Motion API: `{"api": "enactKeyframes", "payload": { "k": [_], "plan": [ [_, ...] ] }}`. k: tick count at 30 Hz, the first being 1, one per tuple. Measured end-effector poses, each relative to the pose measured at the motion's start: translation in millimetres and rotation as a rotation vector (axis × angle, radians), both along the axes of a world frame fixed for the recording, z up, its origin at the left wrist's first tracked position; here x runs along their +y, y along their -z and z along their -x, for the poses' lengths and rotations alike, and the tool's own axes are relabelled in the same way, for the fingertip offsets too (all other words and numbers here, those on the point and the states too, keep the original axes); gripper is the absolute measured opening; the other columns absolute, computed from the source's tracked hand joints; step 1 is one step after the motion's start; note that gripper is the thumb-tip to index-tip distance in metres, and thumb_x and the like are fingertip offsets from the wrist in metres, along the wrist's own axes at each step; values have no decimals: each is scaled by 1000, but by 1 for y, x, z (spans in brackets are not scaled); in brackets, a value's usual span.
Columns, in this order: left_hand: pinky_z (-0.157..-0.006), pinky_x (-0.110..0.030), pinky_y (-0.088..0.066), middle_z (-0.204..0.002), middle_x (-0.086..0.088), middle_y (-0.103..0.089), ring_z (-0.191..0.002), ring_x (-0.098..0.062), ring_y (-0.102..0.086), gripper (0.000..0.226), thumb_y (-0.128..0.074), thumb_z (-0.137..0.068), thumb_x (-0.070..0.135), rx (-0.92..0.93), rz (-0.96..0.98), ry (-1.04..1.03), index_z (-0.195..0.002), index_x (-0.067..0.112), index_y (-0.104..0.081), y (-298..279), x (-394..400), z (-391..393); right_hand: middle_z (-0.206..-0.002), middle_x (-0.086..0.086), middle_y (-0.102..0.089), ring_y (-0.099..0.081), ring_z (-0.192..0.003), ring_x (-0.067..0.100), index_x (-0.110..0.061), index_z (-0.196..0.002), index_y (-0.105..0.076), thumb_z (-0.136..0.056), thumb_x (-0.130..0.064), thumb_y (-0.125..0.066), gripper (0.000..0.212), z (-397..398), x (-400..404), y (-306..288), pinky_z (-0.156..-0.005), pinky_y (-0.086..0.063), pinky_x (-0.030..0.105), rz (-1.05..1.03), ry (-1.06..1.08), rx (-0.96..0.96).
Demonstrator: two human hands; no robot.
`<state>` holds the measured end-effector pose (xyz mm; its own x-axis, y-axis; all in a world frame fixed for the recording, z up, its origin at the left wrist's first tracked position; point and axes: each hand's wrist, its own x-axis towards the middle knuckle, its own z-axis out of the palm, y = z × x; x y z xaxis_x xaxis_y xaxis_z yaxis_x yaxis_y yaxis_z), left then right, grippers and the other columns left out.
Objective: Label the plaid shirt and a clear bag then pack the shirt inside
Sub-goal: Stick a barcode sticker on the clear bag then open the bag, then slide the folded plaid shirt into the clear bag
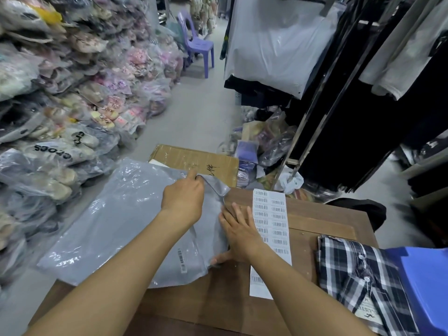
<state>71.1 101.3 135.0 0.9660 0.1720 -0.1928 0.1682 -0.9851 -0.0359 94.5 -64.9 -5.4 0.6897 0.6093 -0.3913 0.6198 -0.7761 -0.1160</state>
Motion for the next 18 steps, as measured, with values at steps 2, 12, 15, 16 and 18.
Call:
{"api": "enactKeyframes", "payload": {
  "k": [2, 12, 15, 16, 18],
  "plan": [
    [-61, -38, -41, -134, -7, -40, -95, -35, -62, 43, -56, -85, 3, 11, 82, 0, -127, 7, -48, 6, 0, 0, -169, 2, 7, 26, -150, 31, -13, -159, -1, -62, -85, -61, 135, 1, 3, -3, -117, 17, 61, -15, -8, 18],
    [-62, -40, -44, -134, -9, -36, -93, -38, -61, 50, -59, -86, 20, -20, 198, 18, -130, 5, -42, 60, -41, -14, -152, 6, -44, -26, -147, 31, -15, -138, -51, -88, -38, -67, 56, -8, -77, -44, -115, -33, 49, -417, 282, -272],
    [-64, -40, -46, -134, -11, -34, -96, -38, -60, 54, -59, -87, 21, -3, 173, 8, -133, 3, -38, 74, -56, -20, -146, 5, -44, -27, -139, 26, -16, -140, -46, -96, -38, -55, 49, -6, -139, -53, -114, -31, 42, -403, 596, -286],
    [-64, -40, -46, -134, -12, -33, -99, -37, -59, 58, -60, -88, 22, 6, 164, 0, -136, 2, -36, 78, -61, -22, -145, 6, -45, -28, -136, 27, -15, -140, -45, -97, -39, -54, 50, -2, -161, -52, -113, -33, 42, -396, 701, -301],
    [-66, -42, -46, -131, -12, -33, -104, -37, -58, 62, -62, -88, 25, 22, 153, -11, -138, 1, -34, 83, -70, -24, -147, 9, -43, -30, -137, 30, -13, -143, -42, -97, -43, -51, 55, 7, -202, -48, -112, -33, 43, -368, 939, -302]
  ]
}}
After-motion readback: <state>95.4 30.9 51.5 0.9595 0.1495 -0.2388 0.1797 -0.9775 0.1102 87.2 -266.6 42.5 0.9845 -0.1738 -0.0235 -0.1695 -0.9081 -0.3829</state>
